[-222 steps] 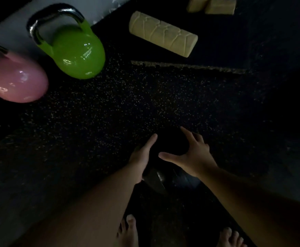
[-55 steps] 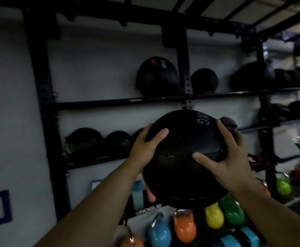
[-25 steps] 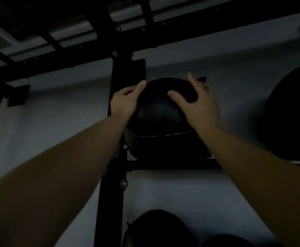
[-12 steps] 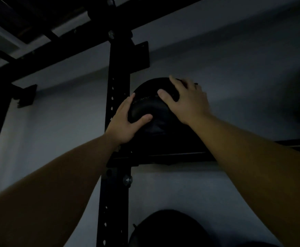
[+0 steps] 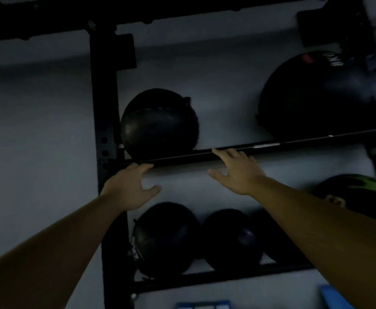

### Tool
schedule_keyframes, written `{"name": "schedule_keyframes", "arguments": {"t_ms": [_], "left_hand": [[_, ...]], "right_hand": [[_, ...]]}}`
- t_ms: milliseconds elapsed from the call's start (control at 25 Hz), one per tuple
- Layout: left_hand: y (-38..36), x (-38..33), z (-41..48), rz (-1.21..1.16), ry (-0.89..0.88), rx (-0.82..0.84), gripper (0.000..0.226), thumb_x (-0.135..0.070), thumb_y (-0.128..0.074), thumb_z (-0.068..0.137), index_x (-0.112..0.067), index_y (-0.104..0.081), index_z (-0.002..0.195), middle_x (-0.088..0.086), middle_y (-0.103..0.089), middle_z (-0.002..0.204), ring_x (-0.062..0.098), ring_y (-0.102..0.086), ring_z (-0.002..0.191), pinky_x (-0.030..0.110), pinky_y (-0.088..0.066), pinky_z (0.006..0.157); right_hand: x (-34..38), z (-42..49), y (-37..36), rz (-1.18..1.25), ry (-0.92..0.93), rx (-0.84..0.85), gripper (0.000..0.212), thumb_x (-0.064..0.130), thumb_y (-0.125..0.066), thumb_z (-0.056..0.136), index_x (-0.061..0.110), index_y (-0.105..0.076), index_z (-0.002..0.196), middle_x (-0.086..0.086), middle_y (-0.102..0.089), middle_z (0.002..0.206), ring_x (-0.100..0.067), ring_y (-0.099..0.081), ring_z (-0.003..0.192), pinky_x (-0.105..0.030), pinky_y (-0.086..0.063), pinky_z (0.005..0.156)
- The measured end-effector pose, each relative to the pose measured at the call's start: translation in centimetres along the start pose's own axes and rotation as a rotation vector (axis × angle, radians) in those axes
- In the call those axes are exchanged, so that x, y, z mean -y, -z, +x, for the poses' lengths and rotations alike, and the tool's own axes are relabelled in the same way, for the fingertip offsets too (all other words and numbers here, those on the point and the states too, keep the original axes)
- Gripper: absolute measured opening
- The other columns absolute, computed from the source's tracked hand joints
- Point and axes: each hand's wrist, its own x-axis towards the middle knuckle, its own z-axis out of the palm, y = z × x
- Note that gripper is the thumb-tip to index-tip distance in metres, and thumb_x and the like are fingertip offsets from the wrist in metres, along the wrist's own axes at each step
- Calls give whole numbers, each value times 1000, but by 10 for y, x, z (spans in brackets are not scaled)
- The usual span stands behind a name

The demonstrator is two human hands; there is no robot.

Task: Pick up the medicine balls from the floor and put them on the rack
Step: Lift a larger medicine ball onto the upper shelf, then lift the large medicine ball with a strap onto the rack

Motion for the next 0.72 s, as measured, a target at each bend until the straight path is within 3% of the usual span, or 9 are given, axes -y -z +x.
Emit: {"name": "schedule_keyframes", "arguments": {"t_ms": [120, 280, 480, 560, 720], "left_hand": [[-35, -54, -70, -131, -96, 72, 82, -80, -63, 85, -43, -46, 156, -10, -59, 147, 18, -63, 122, 33, -51, 98], [-67, -150, -146, -169, -340, 148, 73, -76, -64, 87, -36, -57, 146, -8, -67, 139, 21, -66, 121, 36, -54, 96], [-65, -278, -218, -411, -419, 287, 64, -75, -70, 84, -32, -69, 131, -12, -75, 119, 18, -71, 110, 32, -55, 89], [-59, -329, -248, -458, -452, 365, 70, -88, -61, 74, -36, -70, 120, -18, -76, 106, 17, -72, 102, 34, -55, 88], [-56, -441, -316, -559, -536, 436, 85, -101, -42, 55, -40, -64, 110, -17, -74, 99, 18, -71, 96, 36, -55, 86]], "right_hand": [[-4, -98, 45, -69, -226, 16, 74, 73, -36, 96, 33, -30, 158, -8, -39, 159, -35, -39, 139, -48, -32, 110], [1, -219, 116, -221, -329, 91, 66, 72, -38, 96, 30, -45, 146, -7, -51, 147, -36, -48, 131, -50, -40, 107], [-9, -350, 220, -334, -512, 158, 64, 77, -39, 93, 30, -56, 134, -5, -60, 133, -33, -57, 120, -44, -44, 94], [-21, -404, 265, -375, -579, 186, 69, 82, -37, 89, 32, -56, 133, -2, -61, 132, -30, -58, 120, -42, -44, 89], [-52, -518, 361, -438, -744, 197, 81, 91, -34, 81, 36, -54, 137, 1, -60, 140, -28, -56, 126, -42, -45, 96]]}}
